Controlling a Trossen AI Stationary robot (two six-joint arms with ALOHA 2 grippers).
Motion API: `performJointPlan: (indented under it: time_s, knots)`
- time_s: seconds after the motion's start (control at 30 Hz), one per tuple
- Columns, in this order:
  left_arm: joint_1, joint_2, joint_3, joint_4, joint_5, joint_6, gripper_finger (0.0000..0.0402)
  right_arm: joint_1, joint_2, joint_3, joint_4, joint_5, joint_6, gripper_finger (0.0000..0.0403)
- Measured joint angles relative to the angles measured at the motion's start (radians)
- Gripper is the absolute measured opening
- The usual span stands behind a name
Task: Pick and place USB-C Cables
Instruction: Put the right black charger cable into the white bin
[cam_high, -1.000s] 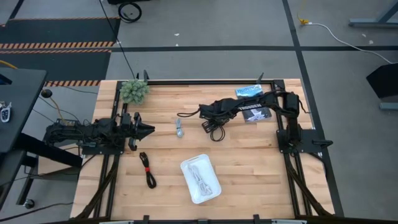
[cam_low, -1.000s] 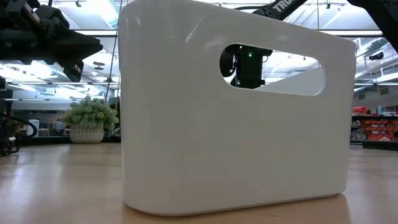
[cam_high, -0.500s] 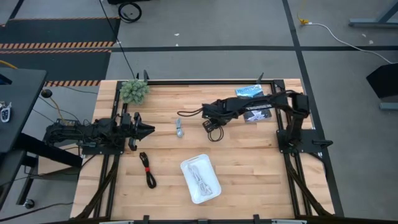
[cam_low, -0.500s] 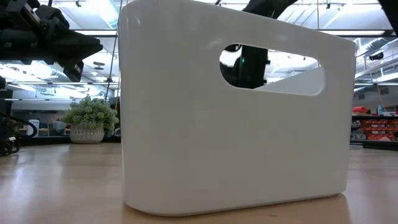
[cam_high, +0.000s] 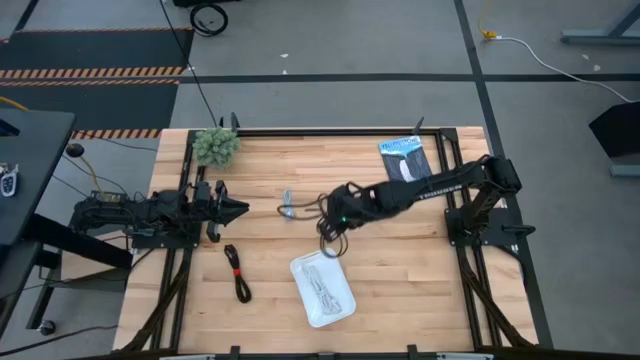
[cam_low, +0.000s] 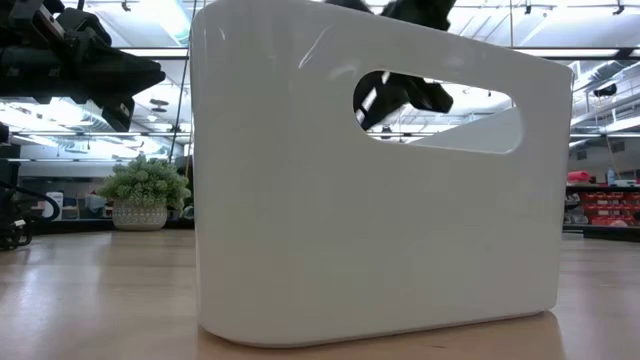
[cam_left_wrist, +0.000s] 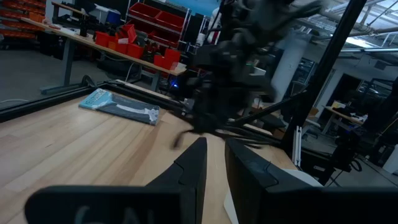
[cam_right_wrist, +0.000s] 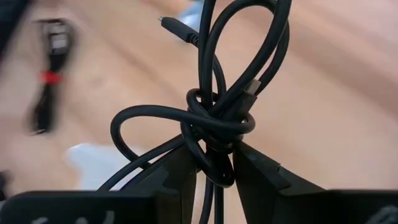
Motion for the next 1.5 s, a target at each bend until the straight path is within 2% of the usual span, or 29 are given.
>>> performJointPlan:
  time_s: [0.13, 0.47, 0.87, 1.07, 1.2, 1.5]
  knots:
    - [0.0, 0.0, 0.0, 0.0, 0.0, 0.0, 0.0066, 0.075, 0.0, 0.0, 0.092, 0.003, 0.033, 0.0107]
    - [0.0, 0.0, 0.0, 0.0, 0.0, 0.0, 0.0066, 0.23, 0.01, 0.001, 0.252, 0.095, 0.103, 0.0107]
    - [-0.001, 0.019, 0.003, 0.006, 0.0, 0.0, 0.0066, 0.35, 0.145, 0.004, 0.474, 0.105, 0.207, 0.0107]
    - [0.0, 0.033, 0.001, -0.002, 0.002, 0.0, 0.0066, 0.383, 0.212, 0.102, 0.425, 0.138, 0.228, 0.0107]
    - [0.0, 0.03, 0.001, -0.001, 0.001, 0.0, 0.0066, 0.403, 0.226, 0.173, 0.298, 0.206, 0.256, 0.0107]
    - [0.0, 0.048, 0.0, -0.006, 0.0, 0.0, 0.0066, 0.421, 0.226, 0.207, 0.11, 0.251, 0.295, 0.0107]
